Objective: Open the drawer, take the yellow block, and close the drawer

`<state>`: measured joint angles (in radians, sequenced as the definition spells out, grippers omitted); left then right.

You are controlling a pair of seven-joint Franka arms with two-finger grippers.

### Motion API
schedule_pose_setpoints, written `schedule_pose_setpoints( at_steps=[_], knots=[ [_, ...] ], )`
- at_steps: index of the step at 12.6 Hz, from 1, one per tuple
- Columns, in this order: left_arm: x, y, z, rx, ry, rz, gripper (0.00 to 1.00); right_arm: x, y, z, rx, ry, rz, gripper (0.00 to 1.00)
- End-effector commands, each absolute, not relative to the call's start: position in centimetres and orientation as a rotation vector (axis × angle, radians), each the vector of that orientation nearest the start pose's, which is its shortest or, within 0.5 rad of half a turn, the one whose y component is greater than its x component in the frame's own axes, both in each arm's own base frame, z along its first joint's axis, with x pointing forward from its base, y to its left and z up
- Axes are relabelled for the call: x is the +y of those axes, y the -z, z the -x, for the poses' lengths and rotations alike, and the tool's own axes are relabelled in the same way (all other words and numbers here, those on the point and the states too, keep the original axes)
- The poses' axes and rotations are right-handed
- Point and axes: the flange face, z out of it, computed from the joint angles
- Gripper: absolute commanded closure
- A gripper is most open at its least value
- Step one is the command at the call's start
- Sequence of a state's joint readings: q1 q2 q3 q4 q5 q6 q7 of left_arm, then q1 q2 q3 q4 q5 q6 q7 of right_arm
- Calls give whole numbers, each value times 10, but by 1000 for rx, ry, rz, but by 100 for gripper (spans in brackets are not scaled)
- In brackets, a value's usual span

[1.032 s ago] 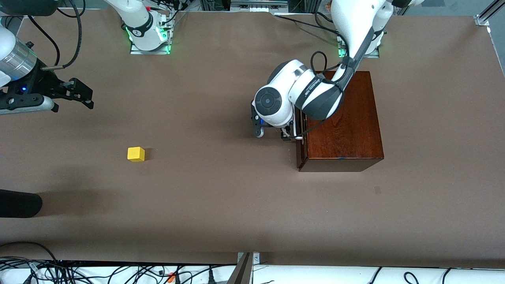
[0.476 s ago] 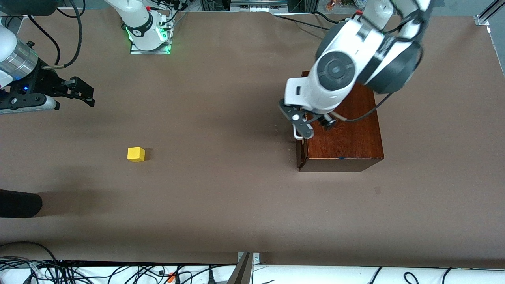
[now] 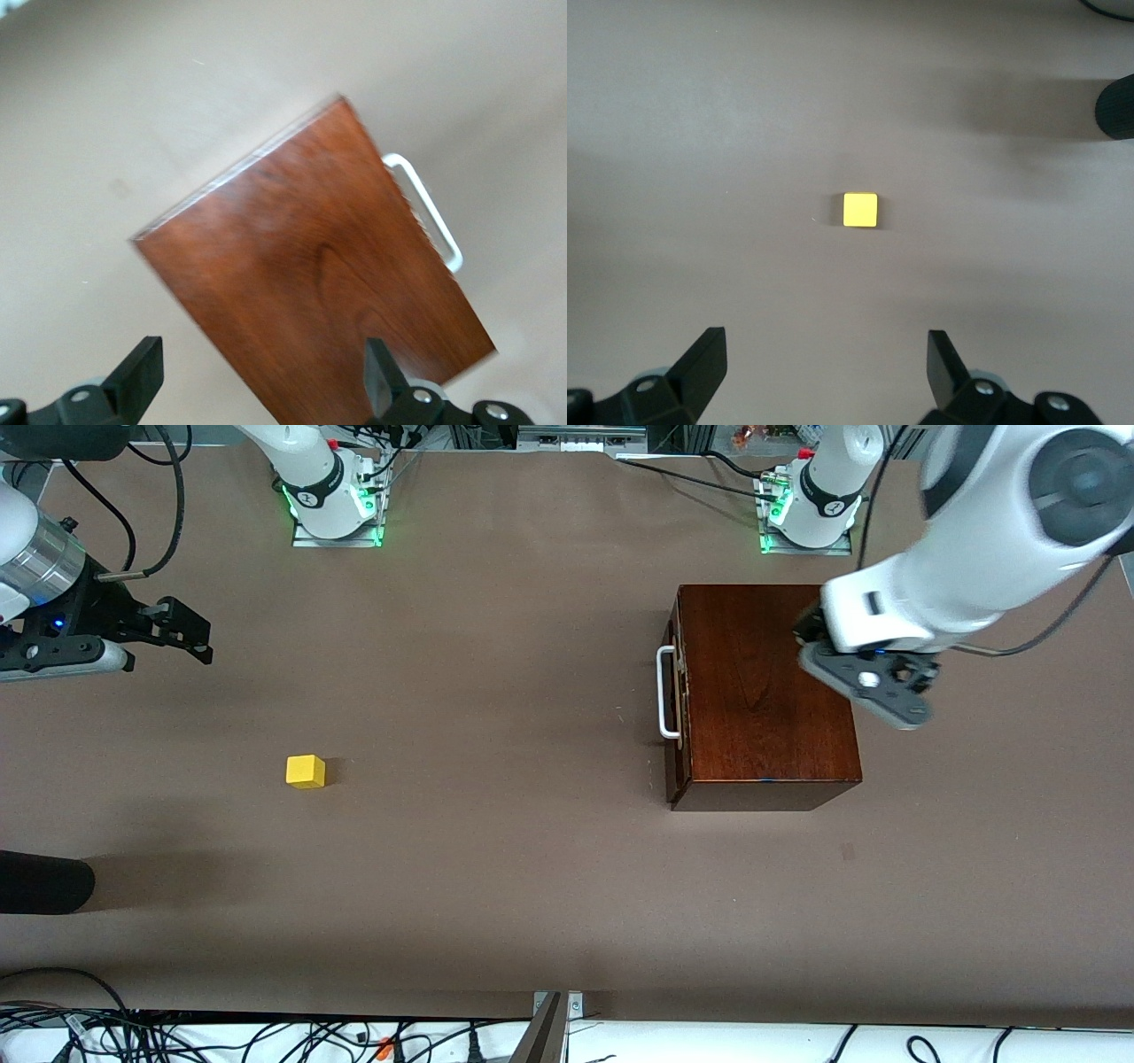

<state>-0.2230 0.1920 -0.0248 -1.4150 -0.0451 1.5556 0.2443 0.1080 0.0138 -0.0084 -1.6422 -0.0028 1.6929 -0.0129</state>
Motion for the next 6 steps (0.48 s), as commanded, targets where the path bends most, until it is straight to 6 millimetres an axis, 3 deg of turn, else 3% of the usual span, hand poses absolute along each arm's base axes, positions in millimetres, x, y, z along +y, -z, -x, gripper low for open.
schedule_pose_setpoints(
  at_steps=[1,3,6],
  knots=[
    [-90,-596,-556,332,32,3221,0,55,-599,-568,-179,43,3125,0],
    [-68,-607,-540,175,16,3214,0,55,-599,-568,-181,43,3124,0],
    [-61,-607,-528,57,-87,3126,0,54,-599,-568,-181,43,3125,0]
  ],
)
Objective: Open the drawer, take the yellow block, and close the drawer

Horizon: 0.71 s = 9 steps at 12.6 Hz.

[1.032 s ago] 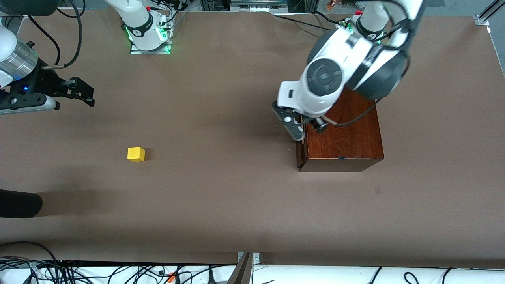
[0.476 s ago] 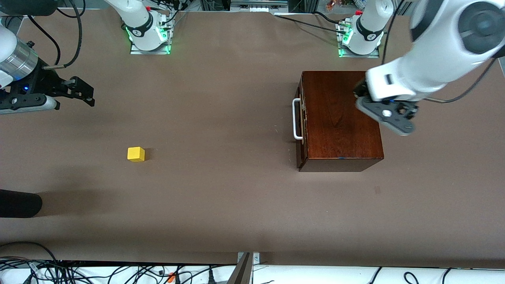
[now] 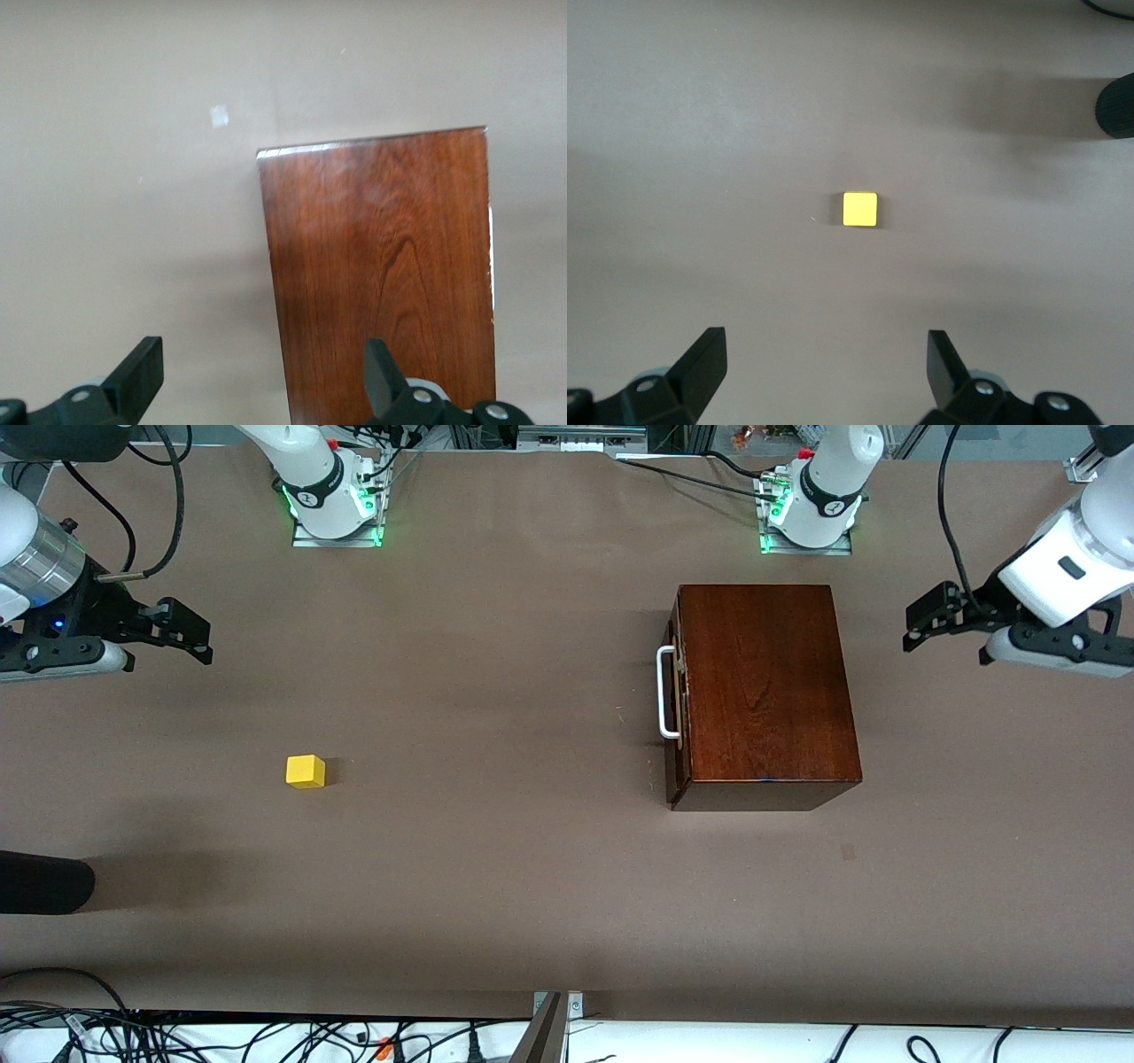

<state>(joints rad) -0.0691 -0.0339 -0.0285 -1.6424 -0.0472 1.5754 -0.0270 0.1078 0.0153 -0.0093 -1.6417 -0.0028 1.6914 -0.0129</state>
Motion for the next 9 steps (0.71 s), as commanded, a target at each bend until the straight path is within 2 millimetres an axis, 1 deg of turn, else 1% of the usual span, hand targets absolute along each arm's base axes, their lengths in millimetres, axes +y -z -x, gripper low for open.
schedule_pose_setpoints(
  at_steps=[1,2,4,9],
  knots=[
    [-63,-608,-528,74,-81,3118,0,53,-598,-568,-179,40,3125,0],
    [-68,-607,-530,91,-93,3116,0,53,-599,-568,-179,43,3125,0],
    [-63,-604,-540,72,-98,3131,0,53,-598,-568,-179,38,3125,0],
    [-64,-605,-541,139,-98,3128,0,53,-598,-568,-179,40,3125,0]
  ],
)
